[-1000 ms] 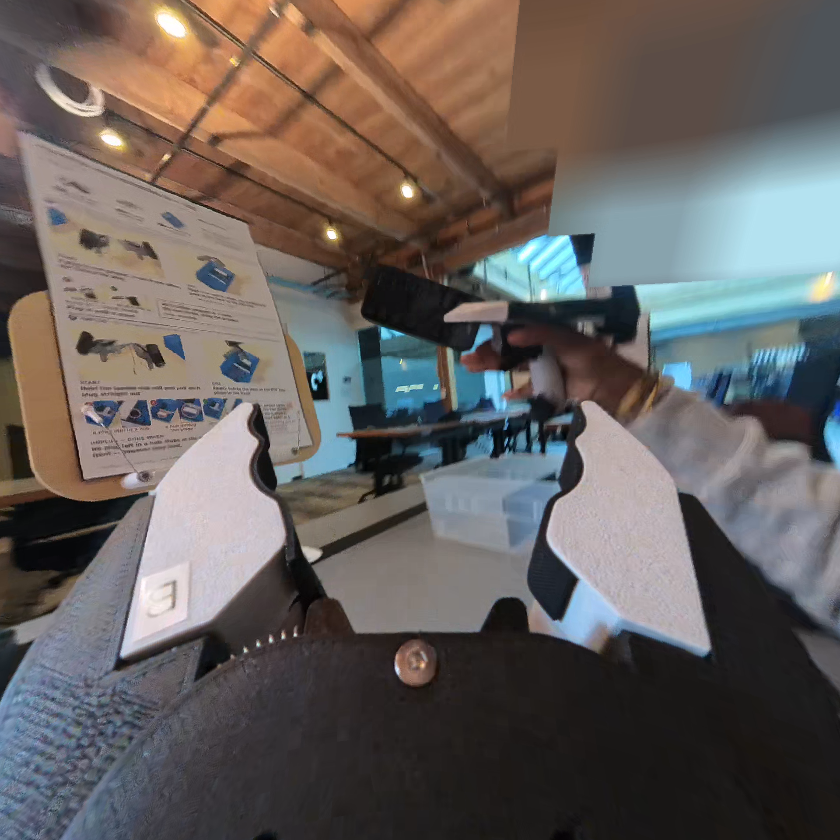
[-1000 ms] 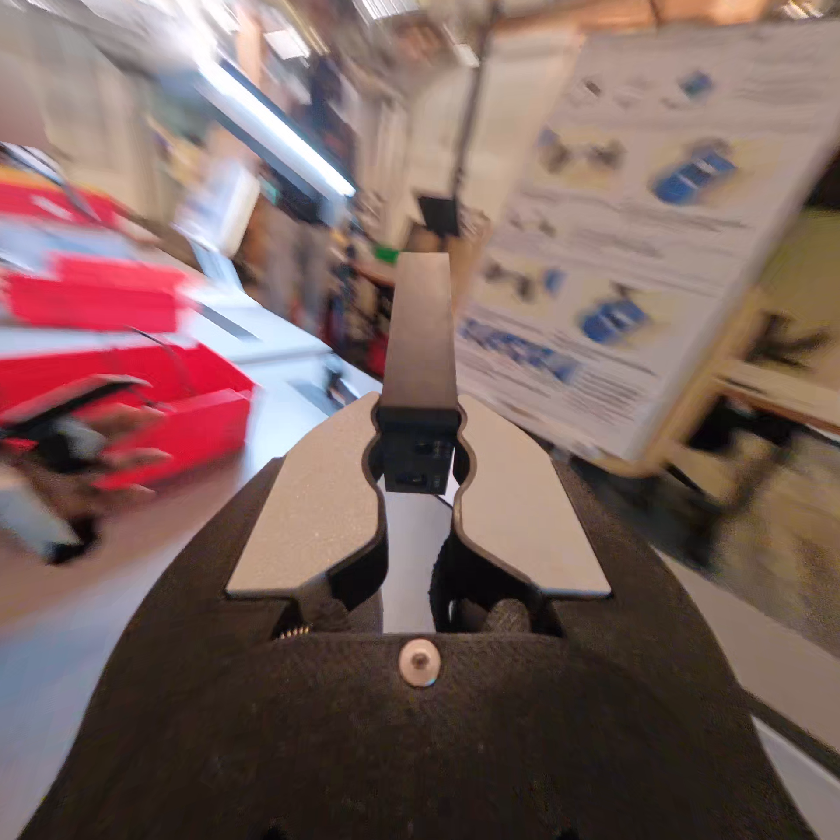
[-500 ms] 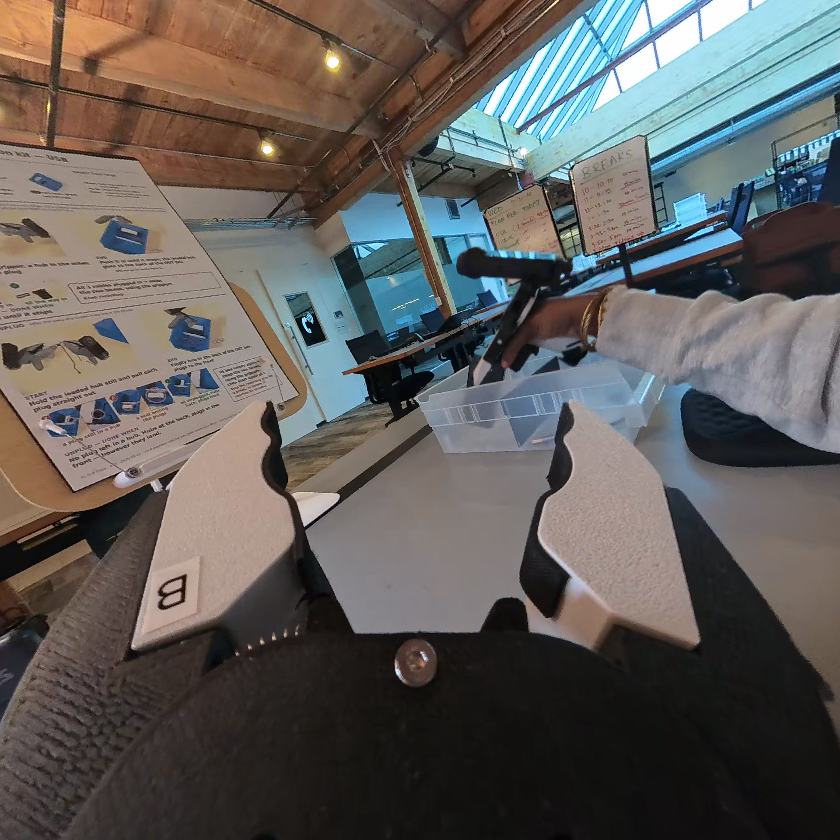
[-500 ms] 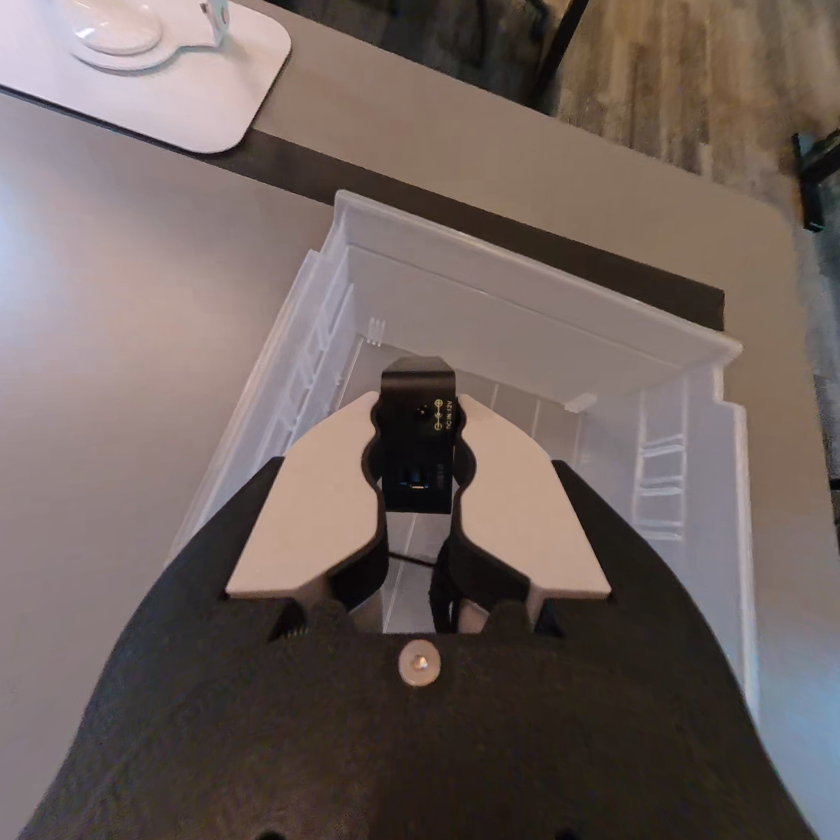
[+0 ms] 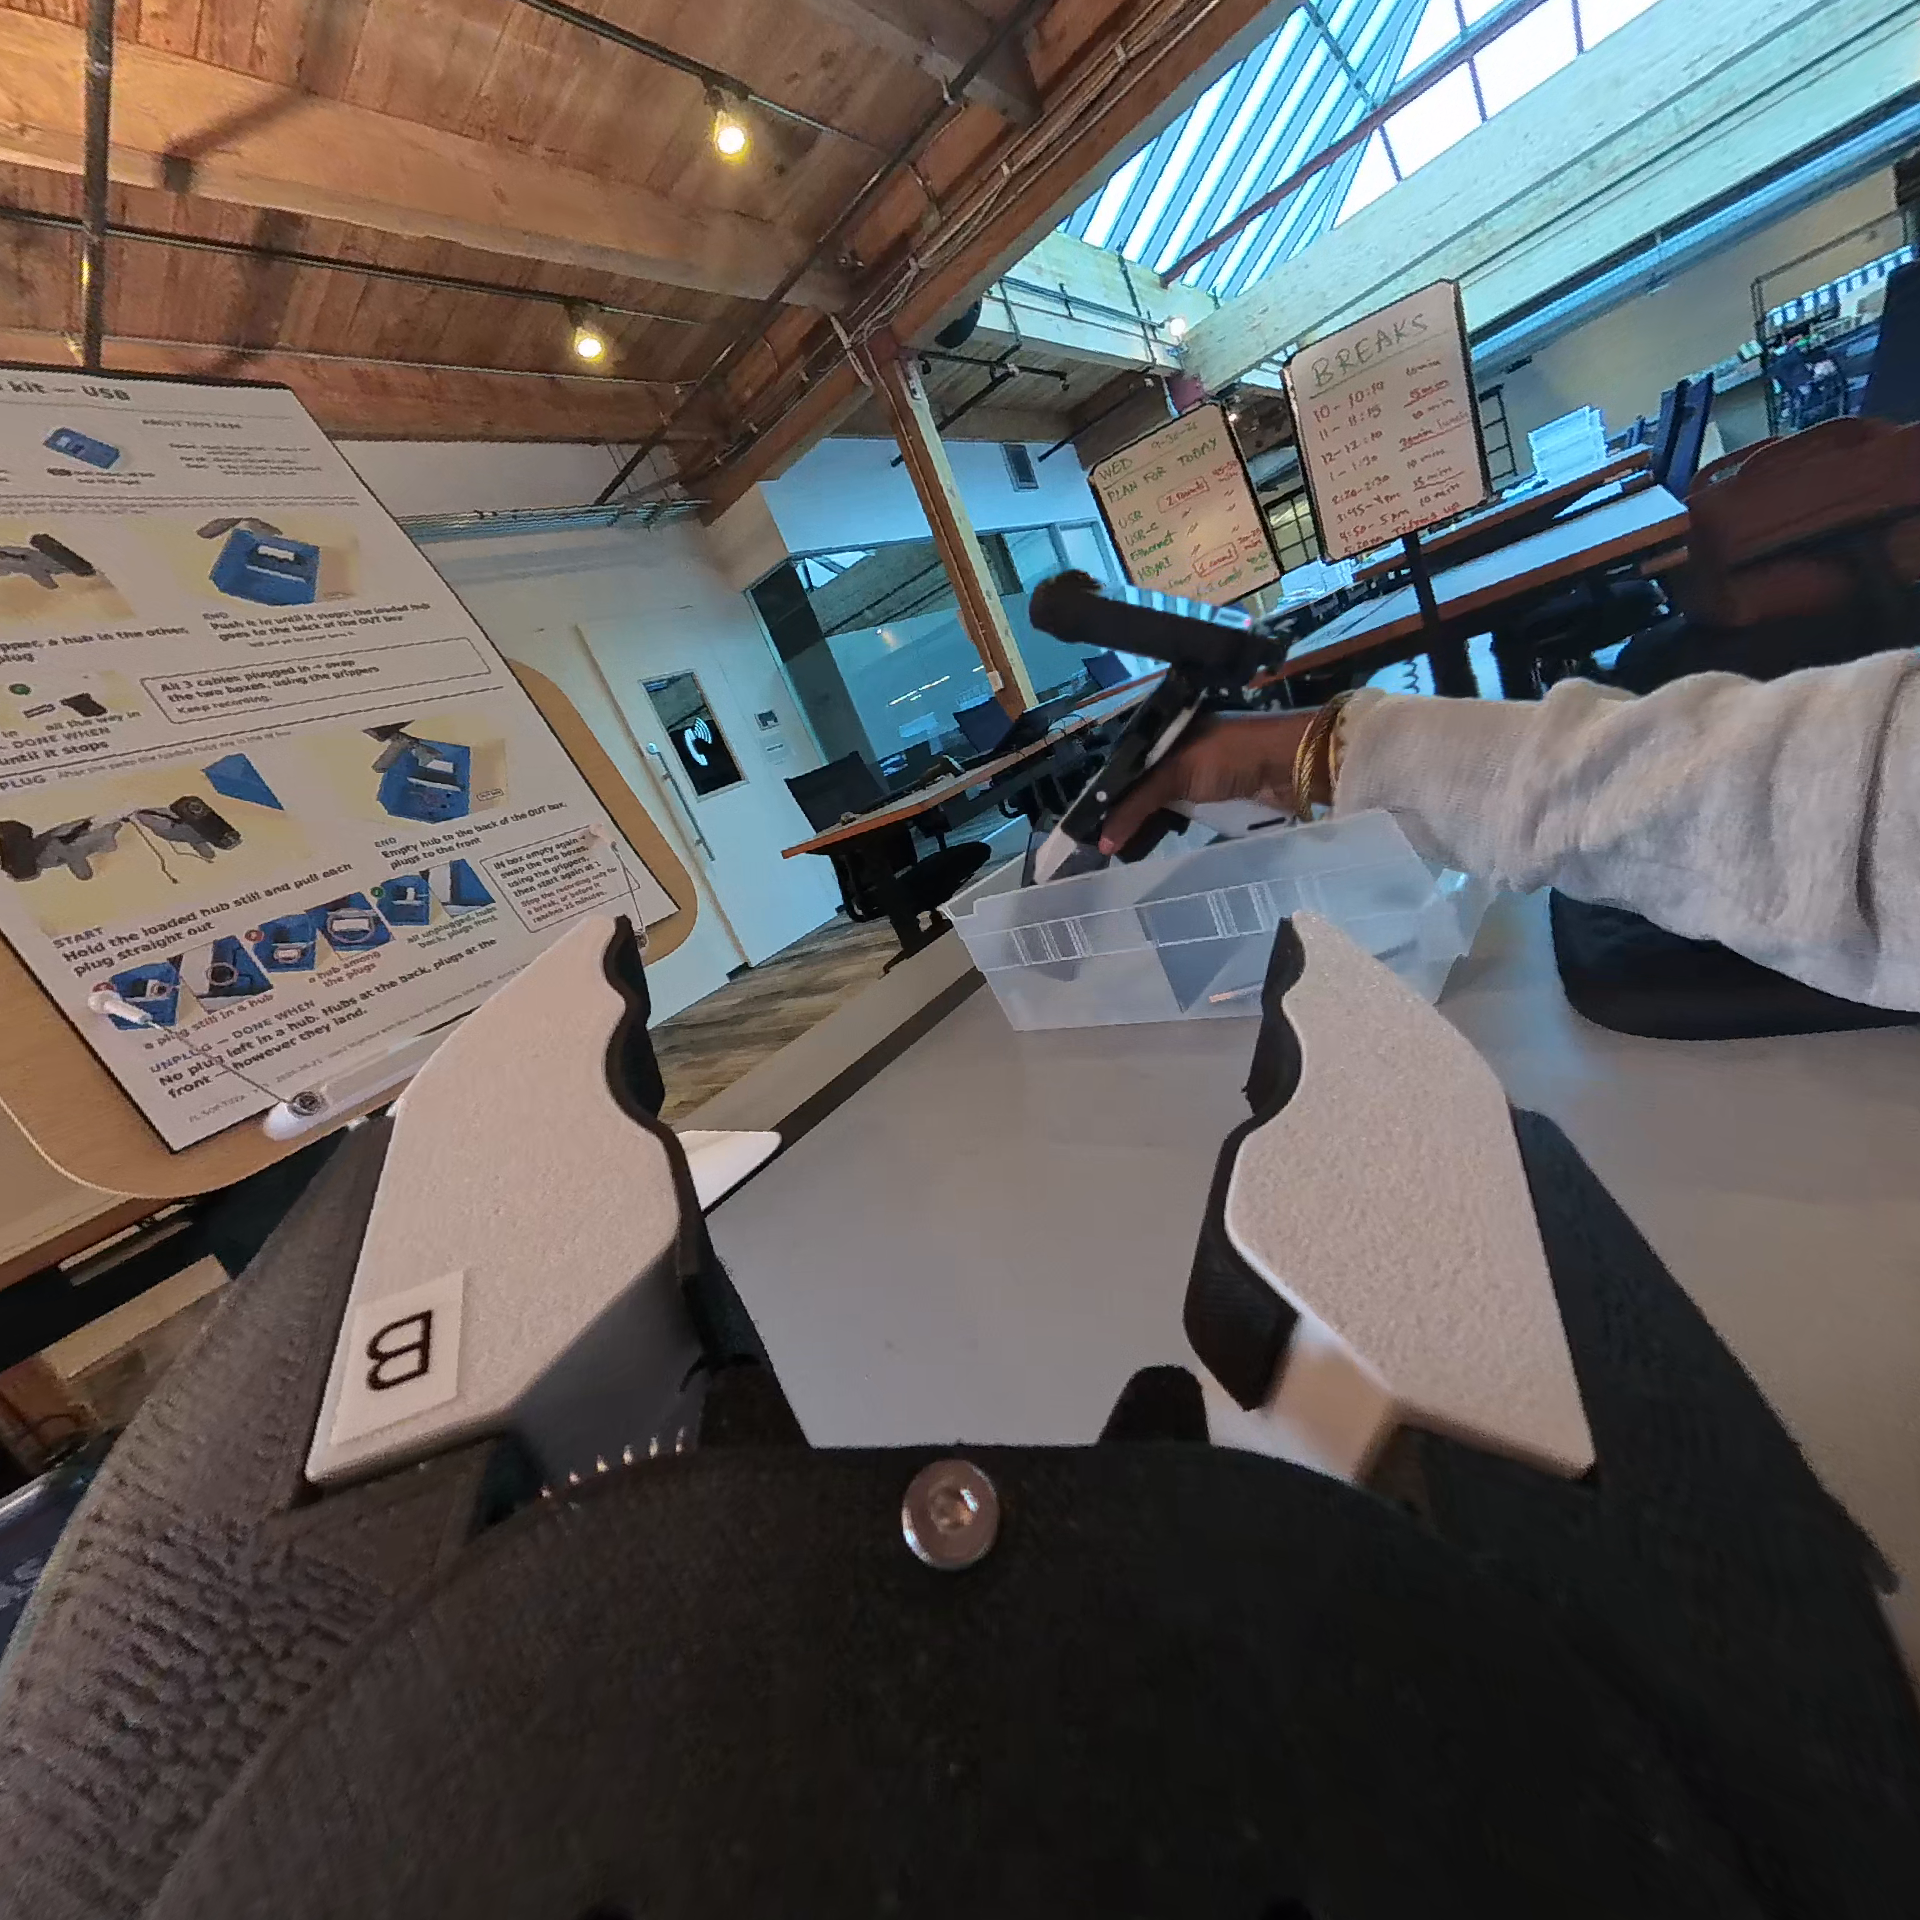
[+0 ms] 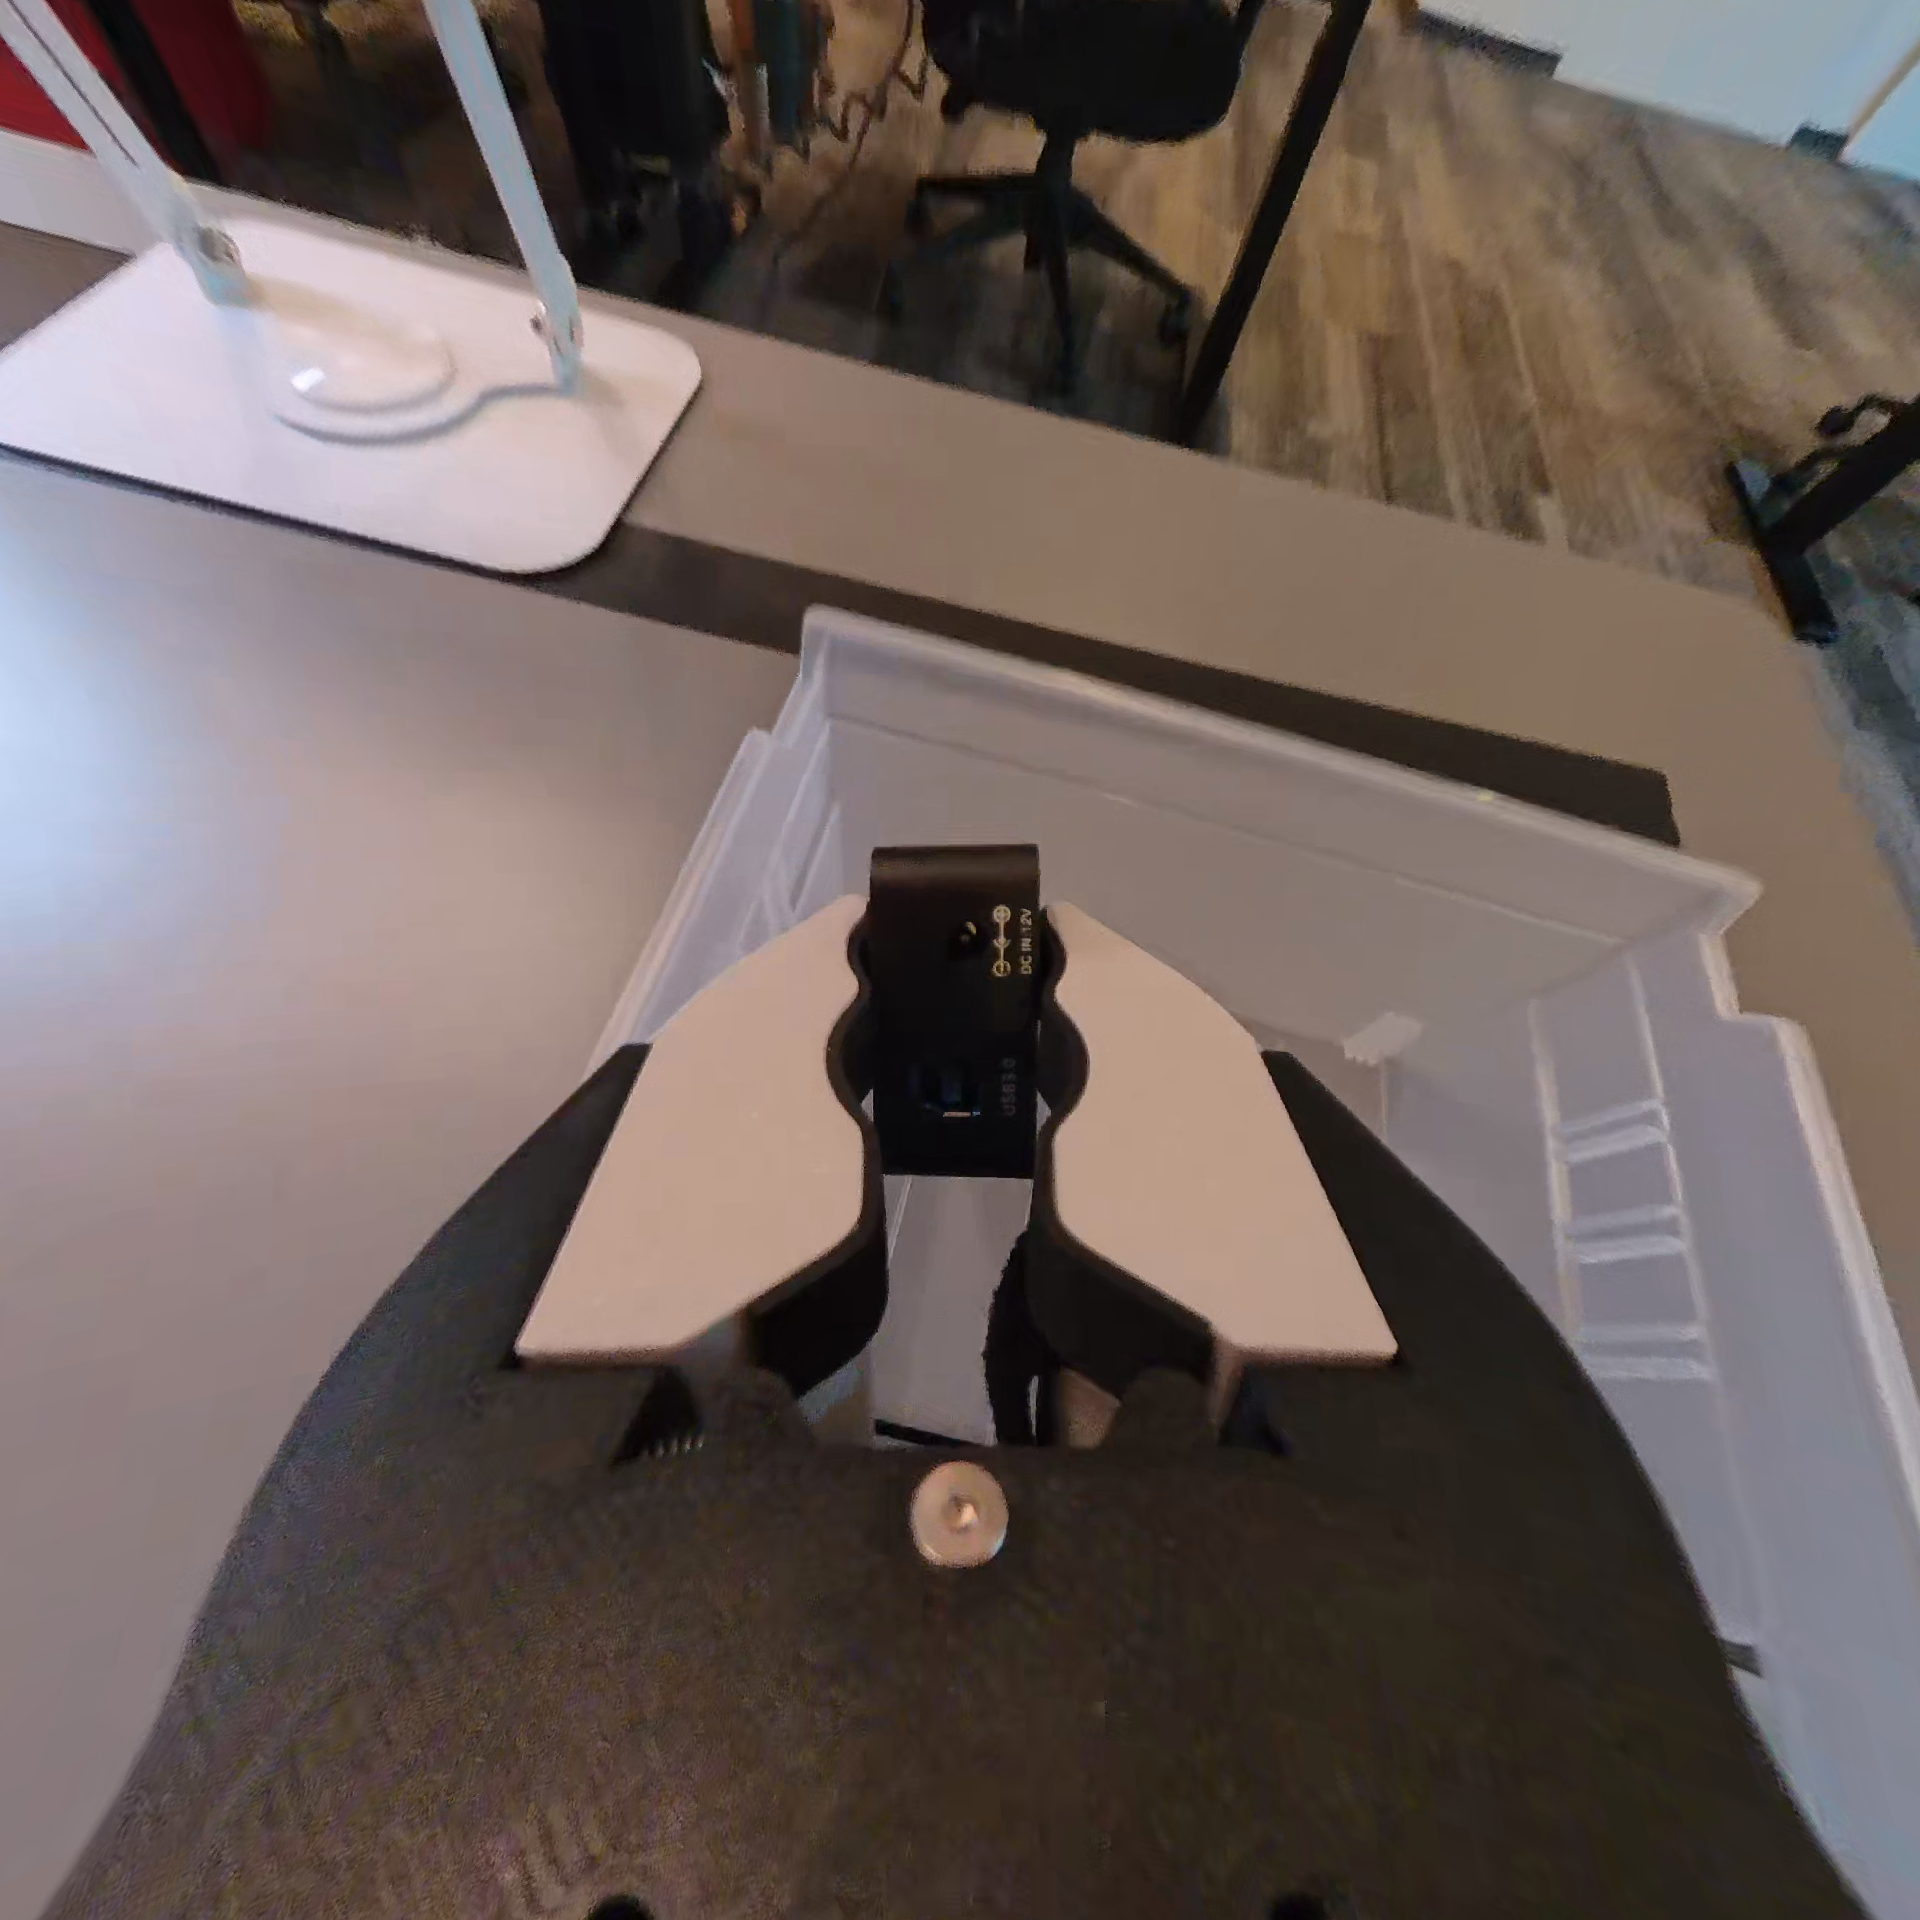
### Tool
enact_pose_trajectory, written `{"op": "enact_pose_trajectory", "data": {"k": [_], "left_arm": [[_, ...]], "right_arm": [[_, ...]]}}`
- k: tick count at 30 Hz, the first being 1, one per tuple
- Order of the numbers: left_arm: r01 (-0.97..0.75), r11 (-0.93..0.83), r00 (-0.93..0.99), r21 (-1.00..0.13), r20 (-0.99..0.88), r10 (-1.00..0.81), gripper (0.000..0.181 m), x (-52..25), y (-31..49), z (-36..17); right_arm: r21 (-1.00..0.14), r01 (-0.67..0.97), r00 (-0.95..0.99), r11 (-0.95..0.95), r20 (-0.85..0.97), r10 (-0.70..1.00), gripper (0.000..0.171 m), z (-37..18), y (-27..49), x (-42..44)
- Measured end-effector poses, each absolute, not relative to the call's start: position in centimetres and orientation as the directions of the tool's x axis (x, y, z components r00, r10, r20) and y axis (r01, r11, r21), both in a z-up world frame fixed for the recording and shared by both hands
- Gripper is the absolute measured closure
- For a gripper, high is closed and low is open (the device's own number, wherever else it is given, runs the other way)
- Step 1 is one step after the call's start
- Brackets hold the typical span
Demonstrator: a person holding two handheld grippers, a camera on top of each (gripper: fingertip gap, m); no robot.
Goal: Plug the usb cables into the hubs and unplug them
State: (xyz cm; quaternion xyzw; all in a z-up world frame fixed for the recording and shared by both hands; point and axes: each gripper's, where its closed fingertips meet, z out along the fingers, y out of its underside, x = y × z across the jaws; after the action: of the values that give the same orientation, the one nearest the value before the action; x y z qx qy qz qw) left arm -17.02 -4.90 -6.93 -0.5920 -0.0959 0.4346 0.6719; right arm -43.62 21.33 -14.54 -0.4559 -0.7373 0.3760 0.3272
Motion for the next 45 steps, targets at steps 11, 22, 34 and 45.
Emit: {"op": "enact_pose_trajectory", "data": {"k": [11, 22, 34, 45], "left_arm": [[-0.471, -0.106, 0.600, -0.876, -0.406, 0.689, 0.070, -17.1, -4.7, -7.2], [-0.476, -0.113, 0.600, -0.872, -0.416, 0.684, 0.070, -17.0, -4.5, -7.1], [-0.476, -0.113, 0.602, -0.872, -0.417, 0.681, 0.070, -17.0, -4.5, -7.0], [-0.470, -0.111, 0.607, -0.876, -0.412, 0.679, 0.070, -17.1, -4.4, -7.0]], "right_arm": [[-0.699, 0.608, -0.371, 0.376, 0.169, 0.913, 0.144, -17.5, 22.0, -42.3], [-0.673, 0.650, -0.339, 0.354, 0.160, 0.927, 0.141, -17.7, 22.5, -42.2], [-0.722, 0.585, -0.347, 0.370, 0.190, 0.918, 0.109, -15.7, 21.9, -42.3], [-0.995, -0.092, -0.402, 0.045, 0.078, 0.912, 0.097, 1.4, 19.3, -39.4]]}}
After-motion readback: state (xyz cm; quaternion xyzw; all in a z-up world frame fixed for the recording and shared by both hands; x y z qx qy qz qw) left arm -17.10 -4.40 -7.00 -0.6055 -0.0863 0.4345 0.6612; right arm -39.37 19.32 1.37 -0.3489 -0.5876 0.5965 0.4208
